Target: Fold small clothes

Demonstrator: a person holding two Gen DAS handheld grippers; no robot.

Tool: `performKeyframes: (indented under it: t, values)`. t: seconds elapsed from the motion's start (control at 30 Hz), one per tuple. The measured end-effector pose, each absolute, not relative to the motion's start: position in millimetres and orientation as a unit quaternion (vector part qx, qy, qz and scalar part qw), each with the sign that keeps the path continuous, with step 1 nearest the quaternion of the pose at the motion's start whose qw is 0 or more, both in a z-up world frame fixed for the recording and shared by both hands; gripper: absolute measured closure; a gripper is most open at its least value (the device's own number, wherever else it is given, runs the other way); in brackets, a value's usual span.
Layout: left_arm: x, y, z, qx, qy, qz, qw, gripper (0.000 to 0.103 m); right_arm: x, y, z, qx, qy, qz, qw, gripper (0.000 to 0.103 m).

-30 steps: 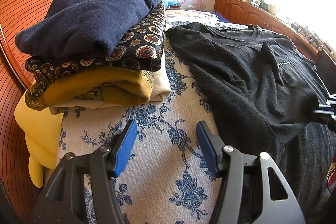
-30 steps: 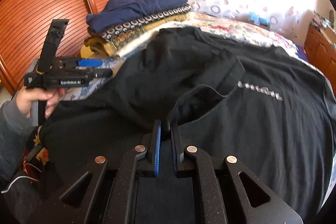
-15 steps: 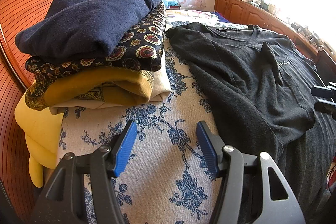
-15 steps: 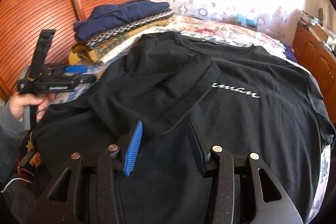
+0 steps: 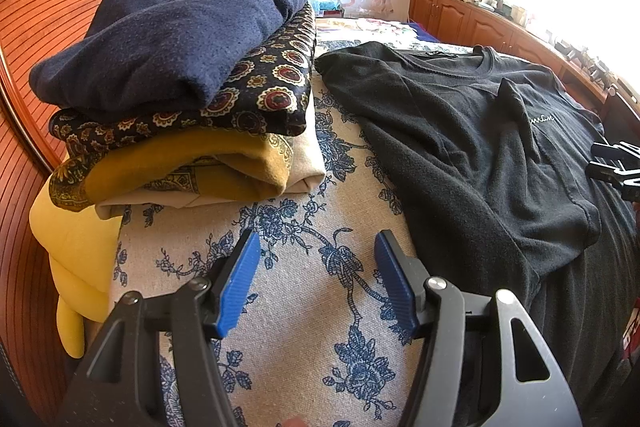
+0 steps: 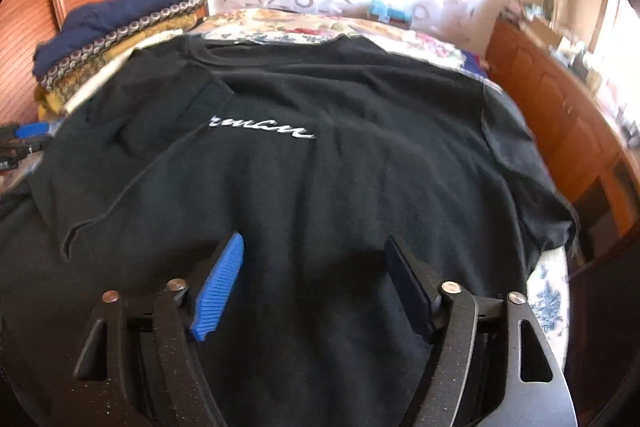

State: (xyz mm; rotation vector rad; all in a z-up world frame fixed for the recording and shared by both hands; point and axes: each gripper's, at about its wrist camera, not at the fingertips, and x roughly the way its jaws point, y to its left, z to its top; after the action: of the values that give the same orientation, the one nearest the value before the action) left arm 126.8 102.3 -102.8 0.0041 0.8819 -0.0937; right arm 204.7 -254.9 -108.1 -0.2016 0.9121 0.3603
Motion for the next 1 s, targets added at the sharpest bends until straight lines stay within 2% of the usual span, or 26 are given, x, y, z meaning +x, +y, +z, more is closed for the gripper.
performKeyframes:
  t: [0.1,0.23,0.37,0.6,1.0]
  values:
    - [127,102,-103,0.002,0.427,-0.045,0.903,0.043,205,-259,-108,-0.094,0.436,0.173,0.878,0.024]
    - [125,102,-103,0.002,0.426,-0.041,0.904,0.043,204,-253,-110,-0.109,0.44,0.18,0.873,0.012]
    - [109,98,-89,-0.005,0.392,-0.02,0.92,0.043,205,-253,-112,-0.109,0.443,0.182,0.871,0.008]
    - [87,64,-45,-0.023,0.327,-0.07,0.942,0.043,206,-253,-112,-0.109,0.444,0.184,0.87,0.007]
    - [107,-10,-60,-0.004,0.352,-0.123,0.928,0.043,206,-255,-110,-0.104,0.443,0.177,0.873,0.007]
